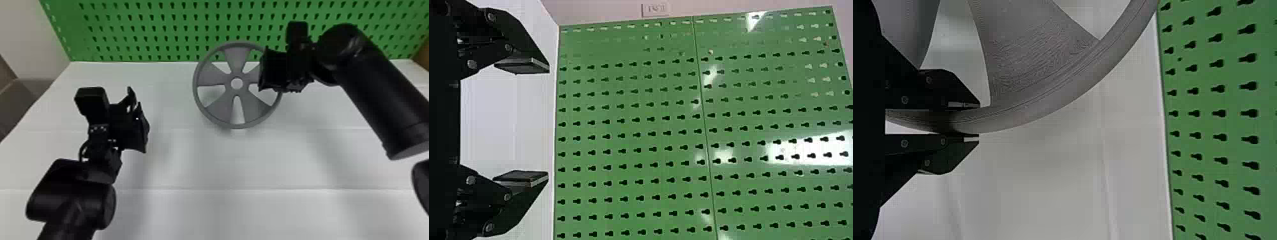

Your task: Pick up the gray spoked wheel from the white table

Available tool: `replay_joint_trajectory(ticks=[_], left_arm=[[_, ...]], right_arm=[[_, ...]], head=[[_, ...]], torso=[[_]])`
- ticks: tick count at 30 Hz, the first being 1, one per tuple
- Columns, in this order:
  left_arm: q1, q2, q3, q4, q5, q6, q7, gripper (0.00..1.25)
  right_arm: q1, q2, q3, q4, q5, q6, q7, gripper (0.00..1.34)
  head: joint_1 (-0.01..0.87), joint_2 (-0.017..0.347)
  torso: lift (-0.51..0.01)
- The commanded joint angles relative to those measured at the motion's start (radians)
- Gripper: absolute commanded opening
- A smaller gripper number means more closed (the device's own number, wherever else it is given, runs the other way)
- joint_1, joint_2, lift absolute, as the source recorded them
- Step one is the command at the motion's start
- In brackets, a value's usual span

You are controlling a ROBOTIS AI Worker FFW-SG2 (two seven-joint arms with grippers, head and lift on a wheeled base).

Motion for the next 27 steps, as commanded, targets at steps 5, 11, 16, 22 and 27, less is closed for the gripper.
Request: replay_joint_trajectory(ticks=[5,11,16,22,27], left_arm=[[-0.013,-0.002,0.003,-0.021,0.006,0.037,0.005,0.76],[-0.015,-0.002,0.006,-0.024,0.010,0.037,0.006,0.76],[-0.007,-0.002,0.011,-0.030,0.014,0.037,0.008,0.76],[0.002,-0.003,0.014,-0.035,0.023,0.037,0.011,0.76],[0.010,-0.009,0.014,-0.038,0.023,0.037,0.012,0.76]], right_arm=[[0.123,0.002,-0.130,-0.183,0.255,-0.069,0.228,0.14],[0.222,0.005,-0.175,-0.297,0.440,-0.157,0.350,0.14],[0.316,0.016,-0.198,-0.321,0.547,-0.345,0.496,0.14],[0.397,0.039,-0.248,-0.346,0.573,-0.437,0.499,0.12],[0.475,0.043,-0.258,-0.374,0.667,-0.615,0.524,0.11]], head=[[0.782,0.066],[0.782,0.066],[0.782,0.066],[0.782,0.066],[0.782,0.066]], torso=[[-0.081],[-0.081],[-0.081],[-0.081],[-0.081]])
